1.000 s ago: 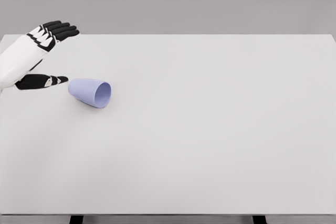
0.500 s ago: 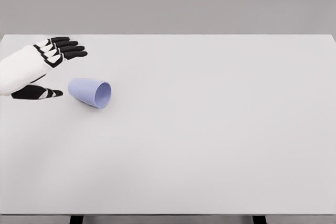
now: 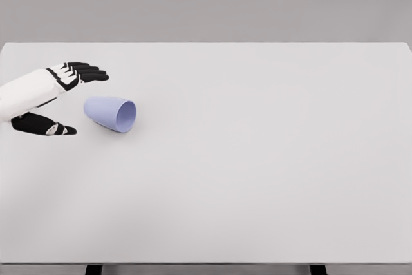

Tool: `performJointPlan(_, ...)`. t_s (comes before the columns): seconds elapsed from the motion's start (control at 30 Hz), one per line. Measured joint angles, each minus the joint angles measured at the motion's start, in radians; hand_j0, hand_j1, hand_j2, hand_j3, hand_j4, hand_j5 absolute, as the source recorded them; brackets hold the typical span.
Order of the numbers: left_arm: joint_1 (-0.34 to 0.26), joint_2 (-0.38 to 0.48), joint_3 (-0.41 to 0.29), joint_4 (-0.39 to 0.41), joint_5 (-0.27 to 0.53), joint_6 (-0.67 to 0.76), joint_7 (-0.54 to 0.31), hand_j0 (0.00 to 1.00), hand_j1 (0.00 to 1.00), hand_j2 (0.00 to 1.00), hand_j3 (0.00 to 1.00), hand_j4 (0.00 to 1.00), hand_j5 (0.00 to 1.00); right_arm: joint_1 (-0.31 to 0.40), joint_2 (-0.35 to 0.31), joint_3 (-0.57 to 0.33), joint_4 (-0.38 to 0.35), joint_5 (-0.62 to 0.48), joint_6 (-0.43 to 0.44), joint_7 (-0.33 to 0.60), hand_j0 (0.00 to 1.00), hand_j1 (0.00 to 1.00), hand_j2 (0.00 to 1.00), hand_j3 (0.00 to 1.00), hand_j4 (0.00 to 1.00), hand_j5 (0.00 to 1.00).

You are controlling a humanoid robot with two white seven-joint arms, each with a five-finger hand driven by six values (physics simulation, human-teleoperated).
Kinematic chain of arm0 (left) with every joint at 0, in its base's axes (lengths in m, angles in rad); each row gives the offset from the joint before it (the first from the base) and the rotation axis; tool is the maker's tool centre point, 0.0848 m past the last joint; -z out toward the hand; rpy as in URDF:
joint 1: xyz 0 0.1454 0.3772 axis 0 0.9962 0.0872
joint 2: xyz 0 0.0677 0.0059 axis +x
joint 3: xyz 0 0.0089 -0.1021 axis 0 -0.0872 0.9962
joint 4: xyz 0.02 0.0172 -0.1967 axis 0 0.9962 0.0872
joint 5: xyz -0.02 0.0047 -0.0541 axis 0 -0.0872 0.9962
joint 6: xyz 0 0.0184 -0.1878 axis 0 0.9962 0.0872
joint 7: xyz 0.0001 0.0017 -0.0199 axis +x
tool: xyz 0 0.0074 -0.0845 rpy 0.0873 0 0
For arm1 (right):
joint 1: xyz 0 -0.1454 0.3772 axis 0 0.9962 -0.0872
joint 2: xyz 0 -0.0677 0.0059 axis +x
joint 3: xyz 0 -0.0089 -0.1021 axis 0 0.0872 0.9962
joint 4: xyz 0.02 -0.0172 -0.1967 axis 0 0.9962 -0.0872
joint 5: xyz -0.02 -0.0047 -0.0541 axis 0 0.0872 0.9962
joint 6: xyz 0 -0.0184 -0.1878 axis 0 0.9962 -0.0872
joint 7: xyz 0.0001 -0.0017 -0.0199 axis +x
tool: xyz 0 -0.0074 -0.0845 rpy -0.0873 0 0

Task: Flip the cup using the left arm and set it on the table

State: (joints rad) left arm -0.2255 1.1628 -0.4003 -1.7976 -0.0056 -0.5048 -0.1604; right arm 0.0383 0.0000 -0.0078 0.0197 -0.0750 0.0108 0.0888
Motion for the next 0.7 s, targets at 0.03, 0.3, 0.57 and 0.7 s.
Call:
performJointPlan(0.03,-0.014,-0.002,-0.002,0.0,0.008,0.022,-0.02,1.0,1.0,1.0,1.0,1.0,1.0,0.0,0.0,0.0,0.0,0.0,0.0,0.0,1.0,1.0,1.0,1.0,1.0,1.0)
performJointPlan(0.3,-0.207,-0.08,-0.176,0.025,0.015,0.148,-0.088,1.0,1.0,1.0,1.0,1.0,1.0,0.0,0.0,0.0,0.0,0.0,0.0,0.0,1.0,1.0,1.0,1.0,1.0,1.0)
performJointPlan(0.57,-0.29,-0.114,-0.249,0.069,0.018,0.185,-0.158,1.0,1.0,1.0,1.0,1.0,1.0,0.0,0.0,0.0,0.0,0.0,0.0,0.0,1.0,1.0,1.0,1.0,1.0,1.0)
performJointPlan(0.7,-0.305,-0.13,-0.291,0.102,0.018,0.187,-0.193,1.0,1.0,1.0,1.0,1.0,1.0,0.0,0.0,0.0,0.0,0.0,0.0,0.0,1.0,1.0,1.0,1.0,1.0,1.0)
